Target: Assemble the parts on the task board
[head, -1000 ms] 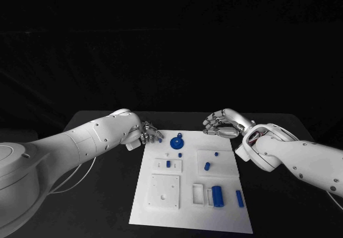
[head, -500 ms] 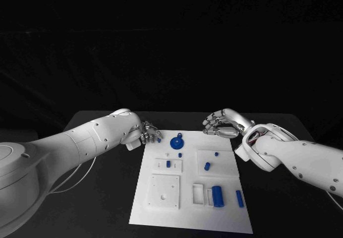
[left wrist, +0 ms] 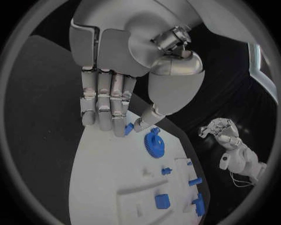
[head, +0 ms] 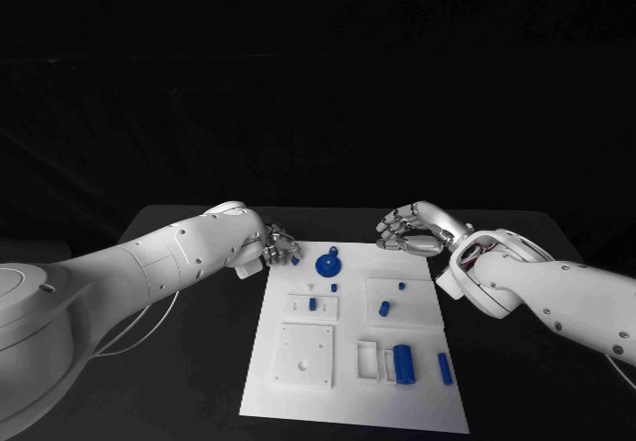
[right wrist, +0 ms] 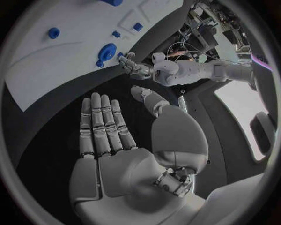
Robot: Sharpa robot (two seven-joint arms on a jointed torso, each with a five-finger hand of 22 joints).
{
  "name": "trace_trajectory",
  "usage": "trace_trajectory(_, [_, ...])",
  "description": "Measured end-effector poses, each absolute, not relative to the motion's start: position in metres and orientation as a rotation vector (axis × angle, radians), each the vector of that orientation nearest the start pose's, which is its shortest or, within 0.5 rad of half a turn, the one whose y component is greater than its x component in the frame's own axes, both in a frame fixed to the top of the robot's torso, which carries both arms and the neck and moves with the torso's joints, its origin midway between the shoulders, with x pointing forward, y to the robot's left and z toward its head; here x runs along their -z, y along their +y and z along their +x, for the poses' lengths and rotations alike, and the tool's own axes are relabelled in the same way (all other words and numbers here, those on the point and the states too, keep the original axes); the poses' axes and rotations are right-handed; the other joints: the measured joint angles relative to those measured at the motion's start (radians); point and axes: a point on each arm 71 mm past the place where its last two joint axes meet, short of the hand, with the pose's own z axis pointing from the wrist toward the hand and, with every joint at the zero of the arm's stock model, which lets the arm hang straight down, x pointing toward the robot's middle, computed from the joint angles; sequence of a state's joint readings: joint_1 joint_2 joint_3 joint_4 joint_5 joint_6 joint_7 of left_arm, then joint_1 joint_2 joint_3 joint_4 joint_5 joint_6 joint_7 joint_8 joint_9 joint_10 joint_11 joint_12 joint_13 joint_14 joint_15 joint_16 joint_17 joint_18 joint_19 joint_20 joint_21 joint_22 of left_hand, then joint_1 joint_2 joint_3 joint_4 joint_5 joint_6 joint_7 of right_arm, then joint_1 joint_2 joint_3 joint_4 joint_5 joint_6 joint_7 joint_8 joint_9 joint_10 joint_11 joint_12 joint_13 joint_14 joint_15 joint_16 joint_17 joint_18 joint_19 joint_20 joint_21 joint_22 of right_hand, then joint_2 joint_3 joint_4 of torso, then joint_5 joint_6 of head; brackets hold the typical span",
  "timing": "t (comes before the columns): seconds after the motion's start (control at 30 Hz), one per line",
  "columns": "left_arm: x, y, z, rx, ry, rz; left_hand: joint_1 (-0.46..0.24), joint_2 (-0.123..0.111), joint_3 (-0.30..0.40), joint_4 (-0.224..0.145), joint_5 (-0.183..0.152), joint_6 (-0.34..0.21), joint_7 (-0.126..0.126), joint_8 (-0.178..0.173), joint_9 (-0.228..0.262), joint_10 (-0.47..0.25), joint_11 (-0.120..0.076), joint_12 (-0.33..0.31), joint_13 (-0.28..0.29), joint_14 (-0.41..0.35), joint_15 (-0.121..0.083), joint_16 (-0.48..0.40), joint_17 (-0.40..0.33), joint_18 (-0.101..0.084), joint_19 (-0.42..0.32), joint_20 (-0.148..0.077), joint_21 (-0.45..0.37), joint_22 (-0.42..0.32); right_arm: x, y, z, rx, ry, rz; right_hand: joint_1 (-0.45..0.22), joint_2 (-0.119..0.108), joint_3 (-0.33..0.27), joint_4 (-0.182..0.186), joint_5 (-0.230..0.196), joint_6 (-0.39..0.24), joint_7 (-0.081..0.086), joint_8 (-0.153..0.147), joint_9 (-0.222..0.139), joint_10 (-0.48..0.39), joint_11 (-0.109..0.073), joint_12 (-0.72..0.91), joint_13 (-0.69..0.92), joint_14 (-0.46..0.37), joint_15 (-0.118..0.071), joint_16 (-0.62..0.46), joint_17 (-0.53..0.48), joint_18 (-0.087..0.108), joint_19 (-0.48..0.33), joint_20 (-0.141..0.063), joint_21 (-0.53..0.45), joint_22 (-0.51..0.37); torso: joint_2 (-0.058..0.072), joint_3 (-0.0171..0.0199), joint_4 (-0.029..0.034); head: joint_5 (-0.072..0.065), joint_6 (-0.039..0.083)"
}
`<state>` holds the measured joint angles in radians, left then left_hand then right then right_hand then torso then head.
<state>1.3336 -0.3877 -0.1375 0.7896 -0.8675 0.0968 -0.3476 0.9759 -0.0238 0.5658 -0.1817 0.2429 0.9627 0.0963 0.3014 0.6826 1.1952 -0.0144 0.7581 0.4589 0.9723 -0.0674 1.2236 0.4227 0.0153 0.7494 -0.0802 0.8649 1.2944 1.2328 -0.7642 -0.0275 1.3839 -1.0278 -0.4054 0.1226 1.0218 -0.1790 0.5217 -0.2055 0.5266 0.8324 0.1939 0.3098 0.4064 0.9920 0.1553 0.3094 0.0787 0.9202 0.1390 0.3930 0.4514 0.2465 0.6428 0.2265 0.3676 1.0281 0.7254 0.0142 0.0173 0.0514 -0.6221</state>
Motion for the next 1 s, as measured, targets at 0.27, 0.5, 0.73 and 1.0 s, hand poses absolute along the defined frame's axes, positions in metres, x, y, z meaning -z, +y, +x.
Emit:
trace_trajectory(0.27, [0.204, 0.191, 0.602, 0.417, 2.154, -0.420, -0.001, 0.023, 0.013, -0.027, 0.022, 0.003, -0.003, 0.006, -0.002, 0.005, 0.001, -0.004, 0.002, 0.007, 0.000, 0.000, 0.000, 0.001, 0.007, 0.000, -0.008, 0.003, 0.163, -0.200, 0.518, -0.942, 1.550, 0.173, 0.000, 0.000, 0.000, 0.000, 0.000, 0.000, 0.000, 0.000, -0.001, 0.000, 0.000, -0.004, -0.002, 0.000, 0.000, -0.003, -0.001, 0.000, -0.004, 0.004, 0.000, 0.000, 0.000, 0.0002, 0.0002, 0.000, 0.001])
trace_trajectory(0.5, [0.204, 0.188, 0.601, 0.419, 2.151, -0.391, -0.001, 0.039, 0.023, -0.048, 0.041, 0.029, -0.010, 0.023, -0.002, 0.020, -0.005, -0.004, 0.004, 0.018, -0.004, 0.000, 0.002, 0.001, 0.016, -0.002, -0.012, 0.008, 0.163, -0.201, 0.518, -0.943, 1.550, 0.175, 0.000, 0.000, 0.000, 0.000, 0.000, 0.000, 0.000, 0.000, -0.001, 0.000, 0.000, -0.004, -0.003, 0.000, 0.000, -0.004, -0.001, 0.000, -0.004, 0.004, 0.000, 0.001, 0.000, 0.0002, 0.0005, -0.001, 0.001])
trace_trajectory(0.73, [0.205, 0.183, 0.599, 0.423, 2.146, -0.360, -0.006, 0.044, 0.025, -0.053, 0.050, 0.037, -0.016, 0.029, 0.003, 0.027, -0.005, -0.004, 0.005, 0.027, -0.010, 0.000, 0.003, 0.001, 0.029, -0.008, -0.014, 0.009, 0.163, -0.201, 0.518, -0.943, 1.550, 0.177, 0.000, 0.000, 0.000, 0.000, 0.000, 0.000, 0.000, 0.000, -0.001, 0.004, 0.004, -0.004, -0.003, 0.000, 0.000, -0.004, -0.001, 0.000, -0.004, 0.004, 0.000, 0.001, 0.000, -0.0001, 0.0005, 0.000, 0.000])
trace_trajectory(1.0, [0.206, 0.180, 0.596, 0.430, 2.138, -0.332, -0.013, 0.050, 0.022, -0.055, 0.050, 0.057, -0.025, 0.039, 0.004, 0.046, -0.007, -0.004, 0.011, 0.047, -0.018, 0.012, 0.008, 0.001, 0.057, -0.014, -0.008, 0.013, 0.163, -0.201, 0.518, -0.943, 1.550, 0.178, 0.000, 0.000, 0.000, 0.000, 0.000, 0.000, 0.000, 0.000, -0.001, 0.004, 0.004, -0.004, -0.004, 0.000, 0.000, -0.004, -0.002, 0.000, -0.004, 0.004, -0.004, 0.001, 0.000, -0.0002, 0.0005, 0.000, -0.001])
